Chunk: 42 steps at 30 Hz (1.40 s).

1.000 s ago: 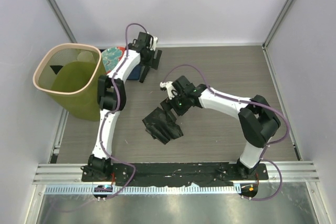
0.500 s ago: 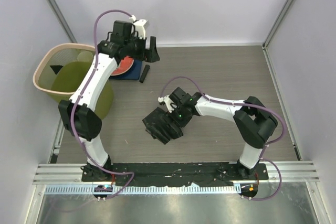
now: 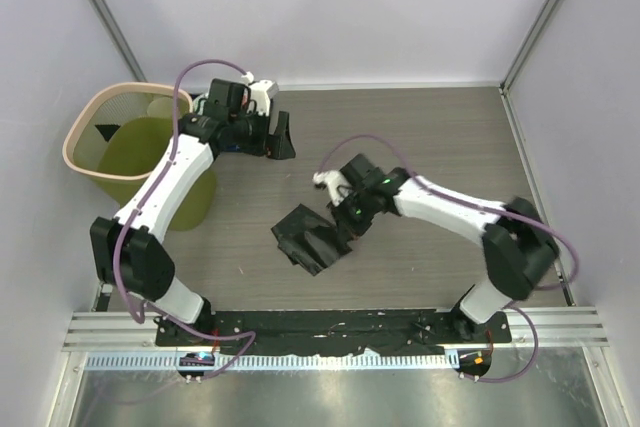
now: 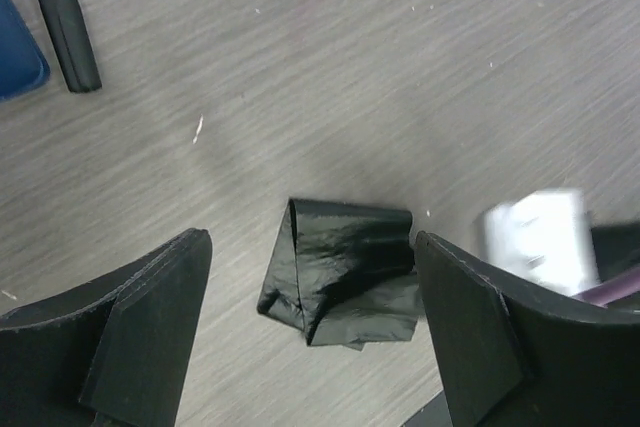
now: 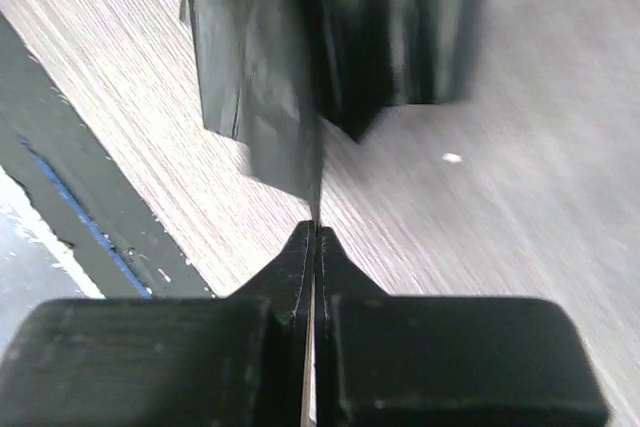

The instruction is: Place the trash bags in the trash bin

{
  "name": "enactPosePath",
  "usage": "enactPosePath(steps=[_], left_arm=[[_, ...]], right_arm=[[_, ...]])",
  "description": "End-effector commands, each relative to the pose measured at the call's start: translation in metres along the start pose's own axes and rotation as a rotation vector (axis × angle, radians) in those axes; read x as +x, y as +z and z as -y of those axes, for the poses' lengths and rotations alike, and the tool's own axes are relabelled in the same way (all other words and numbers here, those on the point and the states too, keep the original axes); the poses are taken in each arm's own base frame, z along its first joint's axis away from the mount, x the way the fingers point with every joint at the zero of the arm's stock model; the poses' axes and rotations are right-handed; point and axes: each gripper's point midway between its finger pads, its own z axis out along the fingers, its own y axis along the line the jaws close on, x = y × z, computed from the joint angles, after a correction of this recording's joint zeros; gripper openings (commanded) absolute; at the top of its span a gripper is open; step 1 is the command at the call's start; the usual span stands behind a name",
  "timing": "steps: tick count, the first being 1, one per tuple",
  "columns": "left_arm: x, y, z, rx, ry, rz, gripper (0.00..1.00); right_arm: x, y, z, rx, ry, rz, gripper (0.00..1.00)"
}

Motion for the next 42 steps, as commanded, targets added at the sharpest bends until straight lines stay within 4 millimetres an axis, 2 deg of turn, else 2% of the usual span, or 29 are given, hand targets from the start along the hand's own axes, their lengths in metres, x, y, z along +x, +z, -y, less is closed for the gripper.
enactPosePath(steps=[1, 2, 4, 5, 7, 8, 10, 12, 15, 17, 19, 20, 25, 26, 29, 34, 36, 40, 42], left_arm=[[0.0, -0.024, 0.017, 0.065, 0.076, 0.068, 0.87], [0.008, -0.027, 0.018, 0.071, 0.086, 0.061, 0.86], [0.018, -0.029, 0.023, 0.109, 0.123, 0.049, 0.85], [0.032, -0.027, 0.022, 0.116, 0.129, 0.019, 0.84], [0.044, -0.027, 0.022, 0.127, 0.186, -0.003, 0.82], [0.06, -0.025, 0.023, 0.138, 0.205, -0.052, 0.8], [0.077, -0.022, 0.022, 0.144, 0.276, -0.109, 0.78], [0.102, -0.013, 0.025, 0.147, 0.33, -0.202, 0.74], [0.134, -0.001, 0.031, 0.166, 0.437, -0.315, 0.67], [0.151, 0.01, 0.039, 0.186, 0.511, -0.363, 0.64], [0.16, 0.021, 0.047, 0.208, 0.572, -0.359, 0.64], [0.166, 0.025, 0.059, 0.24, 0.629, -0.363, 0.64], [0.181, 0.053, 0.085, 0.288, 0.791, -0.379, 0.62], [0.191, 0.061, 0.092, 0.306, 0.82, -0.404, 0.62], [0.199, 0.074, 0.1, 0.325, 0.891, -0.427, 0.62], [0.226, 0.096, 0.09, 0.304, 1.028, -0.483, 0.61], [0.233, 0.101, 0.089, 0.294, 1.066, -0.495, 0.58], [0.247, 0.108, 0.074, 0.257, 1.102, -0.545, 0.43], [0.257, 0.104, 0.067, 0.263, 1.116, -0.587, 0.38]], right_arm=[[-0.057, -0.118, 0.021, 0.05, -0.023, 0.342, 0.01], [-0.058, -0.14, 0.052, 0.133, -0.002, 0.384, 0.01], [-0.05, -0.163, 0.072, 0.211, 0.003, 0.405, 0.01], [-0.042, -0.175, 0.097, 0.274, 0.04, 0.41, 0.01], [-0.024, -0.187, 0.125, 0.361, 0.087, 0.387, 0.01], [-0.009, -0.192, 0.146, 0.41, 0.129, 0.371, 0.01], [0.011, -0.197, 0.169, 0.488, 0.17, 0.332, 0.01], [0.033, -0.196, 0.192, 0.557, 0.22, 0.284, 0.01], [0.054, -0.189, 0.211, 0.604, 0.265, 0.222, 0.01], [0.063, -0.184, 0.218, 0.618, 0.289, 0.192, 0.01], [0.07, -0.179, 0.224, 0.626, 0.31, 0.166, 0.01], [0.073, -0.176, 0.225, 0.626, 0.319, 0.156, 0.01], [0.088, -0.167, 0.237, 0.625, 0.353, 0.115, 0.01], [0.09, -0.166, 0.237, 0.62, 0.356, 0.11, 0.01], [0.095, -0.164, 0.24, 0.622, 0.358, 0.101, 0.01], [0.099, -0.162, 0.241, 0.618, 0.357, 0.088, 0.01], [0.1, -0.162, 0.242, 0.617, 0.354, 0.084, 0.01], [0.111, -0.164, 0.248, 0.625, 0.365, 0.067, 0.01], [0.116, -0.165, 0.251, 0.629, 0.363, 0.057, 0.01]])
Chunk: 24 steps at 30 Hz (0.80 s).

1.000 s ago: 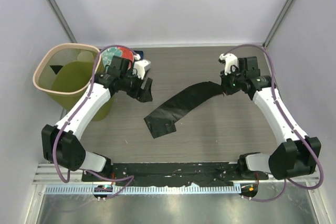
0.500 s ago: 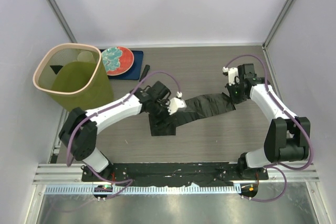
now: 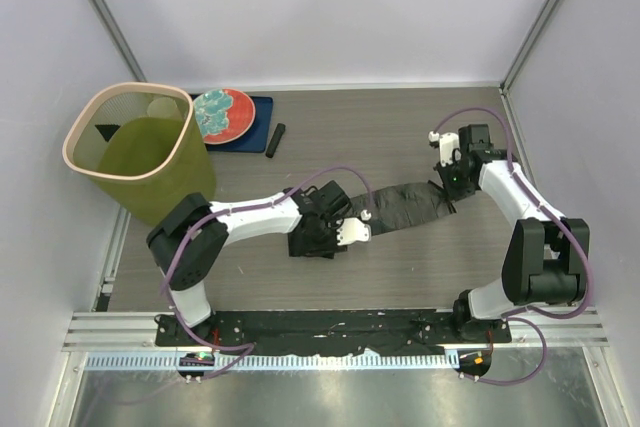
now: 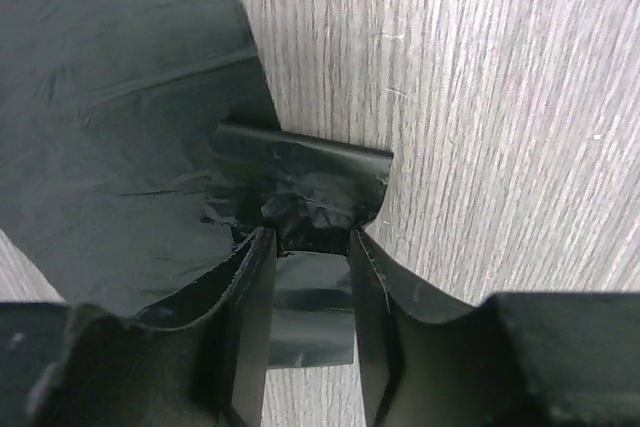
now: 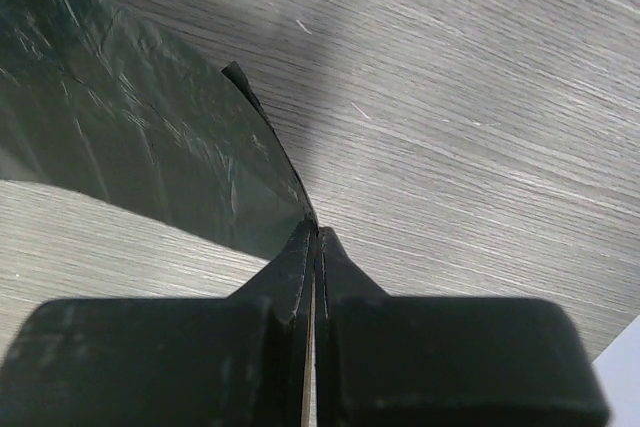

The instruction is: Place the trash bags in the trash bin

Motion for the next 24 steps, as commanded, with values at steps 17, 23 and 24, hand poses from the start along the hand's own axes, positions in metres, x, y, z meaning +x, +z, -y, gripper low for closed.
enactPosePath(steps=[17, 23, 24], left_arm=[[0.026, -0.111, -0.001, 0.0, -0.159, 0.308, 0.0], [0.033, -0.146, -0.019, -0.037, -0.288, 0.449, 0.0], [0.032, -0.15, -0.024, -0.053, -0.303, 0.464, 0.0]], right_arm=[[0.055, 0.022, 0.071, 0.172, -0.112, -0.088, 0.01], [0.066, 0.023, 0.088, 0.22, -0.15, -0.105, 0.01], [0.066, 0.023, 0.089, 0.223, -0.152, -0.105, 0.01]])
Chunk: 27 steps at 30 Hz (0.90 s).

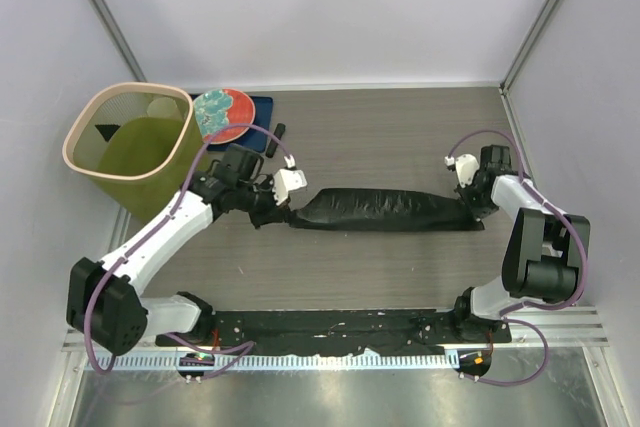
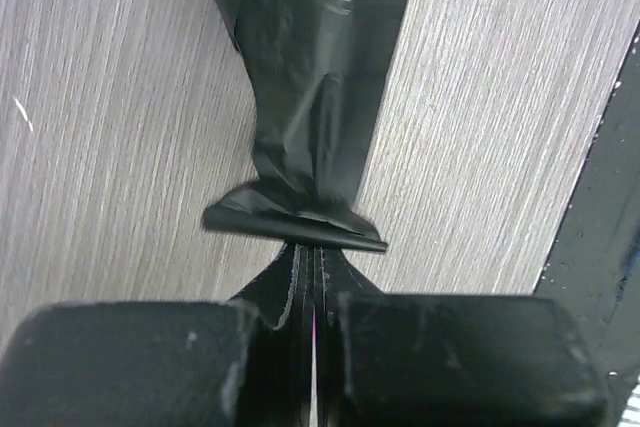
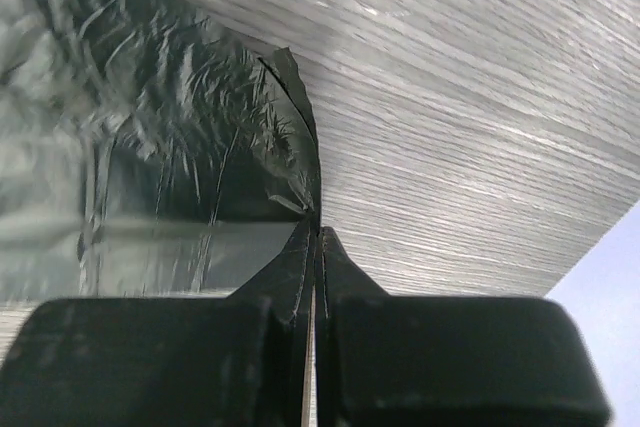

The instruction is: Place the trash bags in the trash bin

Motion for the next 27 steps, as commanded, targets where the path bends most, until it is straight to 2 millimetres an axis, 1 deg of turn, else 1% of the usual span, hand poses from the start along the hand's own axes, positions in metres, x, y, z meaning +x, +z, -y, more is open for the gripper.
enactPosePath(steps=[1, 3, 5, 6, 9, 11, 13, 14, 15, 16, 17, 18, 19, 20, 21, 22, 23, 24, 25, 27], left_arm=[[-0.007, -0.014, 0.0, 0.026, -0.109, 0.08, 0.0], [-0.013, -0.015, -0.004, 0.027, -0.161, 0.112, 0.0], [-0.015, -0.014, -0.008, 0.028, -0.205, 0.116, 0.0], [-0.021, -0.014, -0.009, 0.033, -0.223, 0.127, 0.0], [-0.025, -0.011, -0.01, 0.061, -0.231, 0.13, 0.0], [-0.018, -0.004, -0.016, 0.045, -0.231, 0.096, 0.0], [-0.005, -0.002, -0.02, 0.032, -0.207, 0.044, 0.0], [0.0, -0.001, -0.021, 0.032, -0.201, 0.028, 0.0], [0.008, 0.001, -0.019, 0.038, -0.203, 0.005, 0.0], [0.012, 0.002, -0.018, 0.039, -0.183, -0.003, 0.0], [0.015, 0.003, -0.017, 0.045, -0.173, -0.009, 0.0], [0.018, 0.003, -0.013, 0.057, -0.169, -0.015, 0.0], [0.019, 0.003, -0.011, 0.064, -0.165, -0.013, 0.0], [0.018, 0.004, -0.009, 0.074, -0.164, -0.006, 0.0], [0.015, 0.003, -0.008, 0.082, -0.164, 0.001, 0.0], [0.012, 0.002, -0.007, 0.088, -0.169, 0.011, 0.0], [0.007, 0.001, -0.007, 0.093, -0.181, 0.024, 0.0], [-0.003, -0.002, -0.008, 0.099, -0.18, 0.054, 0.0], [-0.008, -0.003, -0.01, 0.096, -0.183, 0.066, 0.0], [-0.022, -0.008, -0.012, 0.102, -0.191, 0.096, 0.0]], right_arm=[[0.002, 0.0, 0.028, 0.095, -0.046, 0.007, 0.01], [0.003, 0.0, 0.029, 0.095, -0.053, 0.004, 0.01], [0.004, -0.001, 0.026, 0.086, -0.061, 0.005, 0.01], [0.005, -0.003, 0.025, 0.077, -0.062, 0.011, 0.01], [-0.002, -0.01, 0.008, -0.019, -0.066, 0.043, 0.01], [-0.003, -0.016, 0.007, -0.03, -0.063, 0.04, 0.01], [0.0, -0.015, 0.012, -0.007, -0.071, 0.022, 0.01], [0.002, -0.015, 0.014, -0.001, -0.072, 0.007, 0.05], [0.002, -0.016, 0.014, -0.011, -0.077, -0.005, 0.28], [0.002, -0.021, 0.013, -0.032, -0.078, -0.019, 0.45], [0.0, -0.026, 0.01, -0.059, -0.076, -0.016, 0.57], [-0.012, -0.033, -0.004, -0.142, -0.082, 0.04, 0.85], [-0.02, -0.048, -0.009, -0.193, -0.083, 0.062, 0.91], [-0.032, -0.059, -0.015, -0.231, -0.082, 0.111, 0.94], [-0.044, -0.069, -0.022, -0.263, -0.075, 0.153, 0.94], [-0.064, -0.087, -0.035, -0.344, -0.077, 0.237, 0.95], [-0.076, -0.098, -0.043, -0.39, -0.085, 0.286, 0.95], [-0.088, -0.11, -0.05, -0.43, -0.089, 0.335, 0.95], [-0.111, -0.132, -0.073, -0.543, -0.11, 0.434, 0.95], [-0.132, -0.157, -0.101, -0.652, -0.148, 0.53, 0.95]])
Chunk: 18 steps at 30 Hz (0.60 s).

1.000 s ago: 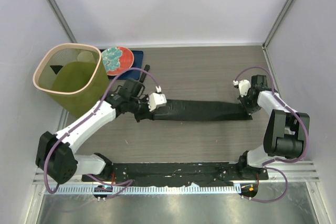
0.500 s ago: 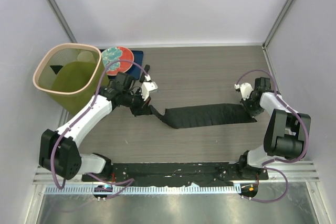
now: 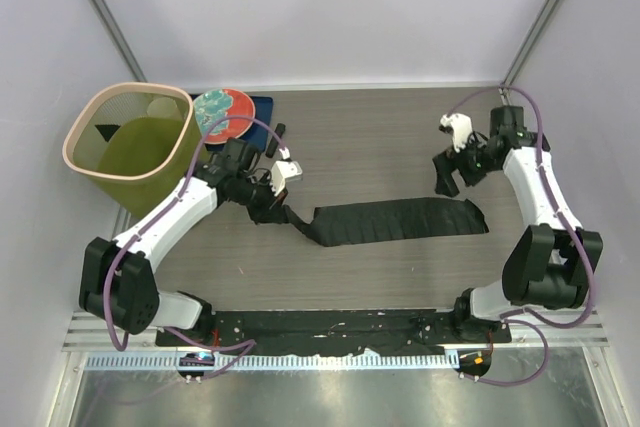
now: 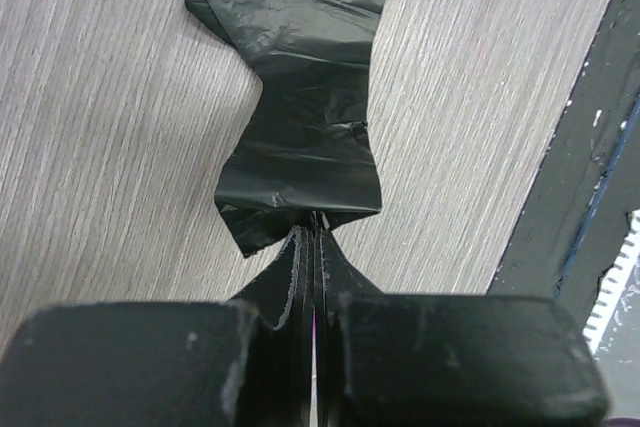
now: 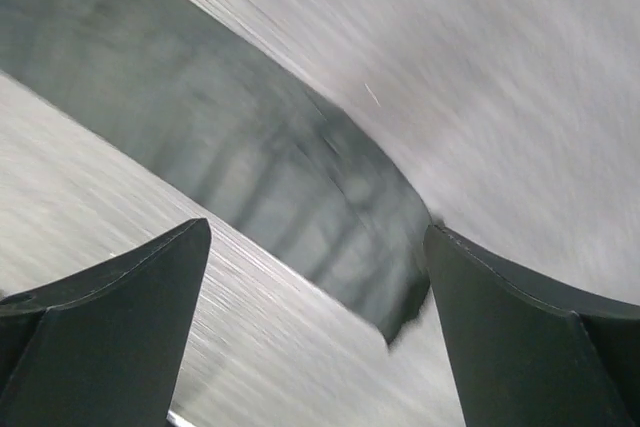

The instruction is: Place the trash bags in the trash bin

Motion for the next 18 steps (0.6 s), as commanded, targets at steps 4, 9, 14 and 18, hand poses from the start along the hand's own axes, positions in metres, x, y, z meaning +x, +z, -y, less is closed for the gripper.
enactPosePath(steps=[4, 9, 14, 18], left_arm=[[-0.05, -0.017, 0.007, 0.056, 0.014, 0.125, 0.0], [-0.063, -0.021, 0.016, 0.09, 0.004, 0.175, 0.0], [-0.07, -0.023, 0.021, 0.113, 0.005, 0.208, 0.0], [-0.071, -0.024, 0.02, 0.105, 0.006, 0.212, 0.0]], right_arm=[[-0.143, -0.033, -0.189, -0.554, -0.173, 0.445, 0.95], [-0.194, -0.035, -0.252, -0.718, -0.141, 0.61, 0.97], [-0.198, -0.025, -0.289, -0.787, -0.247, 0.632, 0.98], [-0.185, -0.002, -0.312, -0.813, -0.251, 0.586, 0.98]])
